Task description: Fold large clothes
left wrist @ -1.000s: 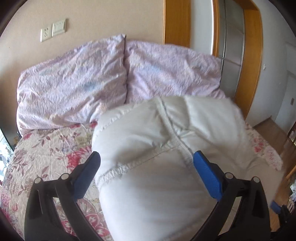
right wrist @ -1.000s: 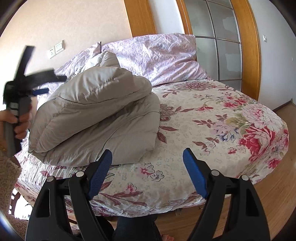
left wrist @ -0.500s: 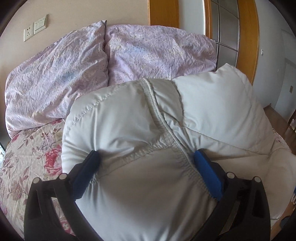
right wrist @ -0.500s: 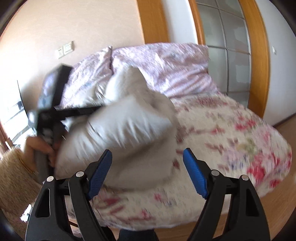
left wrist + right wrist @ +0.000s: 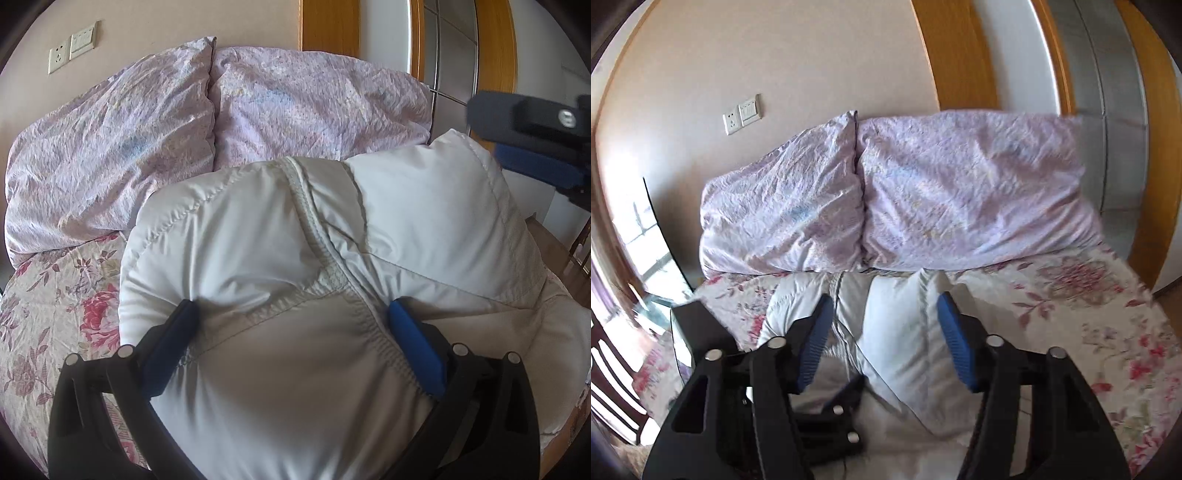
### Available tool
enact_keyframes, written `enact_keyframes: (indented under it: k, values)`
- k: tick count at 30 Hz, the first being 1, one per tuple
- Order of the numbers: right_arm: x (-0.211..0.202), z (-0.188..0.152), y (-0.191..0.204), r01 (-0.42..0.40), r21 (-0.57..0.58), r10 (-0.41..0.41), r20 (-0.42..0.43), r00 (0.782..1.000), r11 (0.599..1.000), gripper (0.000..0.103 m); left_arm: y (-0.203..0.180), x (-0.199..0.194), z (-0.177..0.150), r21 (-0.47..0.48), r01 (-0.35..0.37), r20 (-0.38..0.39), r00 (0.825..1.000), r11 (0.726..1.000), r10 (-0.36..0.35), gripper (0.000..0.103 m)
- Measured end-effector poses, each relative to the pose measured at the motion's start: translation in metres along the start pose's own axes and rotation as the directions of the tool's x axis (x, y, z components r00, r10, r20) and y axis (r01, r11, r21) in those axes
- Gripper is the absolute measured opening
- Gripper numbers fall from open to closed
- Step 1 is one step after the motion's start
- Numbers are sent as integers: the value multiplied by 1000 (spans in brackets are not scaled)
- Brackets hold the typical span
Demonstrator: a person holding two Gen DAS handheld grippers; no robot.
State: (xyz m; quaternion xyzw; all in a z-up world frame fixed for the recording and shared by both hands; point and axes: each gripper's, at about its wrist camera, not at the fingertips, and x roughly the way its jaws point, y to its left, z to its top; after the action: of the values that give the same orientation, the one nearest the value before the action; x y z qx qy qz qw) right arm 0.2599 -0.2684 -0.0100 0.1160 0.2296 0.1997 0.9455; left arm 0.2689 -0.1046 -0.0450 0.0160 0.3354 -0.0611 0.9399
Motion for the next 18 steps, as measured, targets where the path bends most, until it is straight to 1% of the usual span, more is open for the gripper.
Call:
enact_keyframes:
  k: [3,4,6,8,13,18]
  values:
    - [17,-2,-10,38,8,-38,-21,999,999,45,1,0,0,-7,4,3,1000,1000,-4,101]
    - [23,-5,-14,57,10,-57,-33,998,998,45,2,0,0,-11,7,4,1000,1000,-7,101]
    - [36,-13,-22,107,3,-107,-65,992,994,41,2,-1,1,-18,17,8,1000,1000,-16,101]
    - [49,-20,-29,132,1,-131,-92,987,991,40,2,-2,1,-21,24,12,1000,1000,-24,101]
    - [72,-30,-39,164,-5,-164,-118,979,986,39,0,-1,3,-21,21,12,1000,1000,-21,101]
    - [88,-37,-45,177,-14,-177,-149,973,984,39,-6,4,5,-1,-9,-1,1000,1000,9,101]
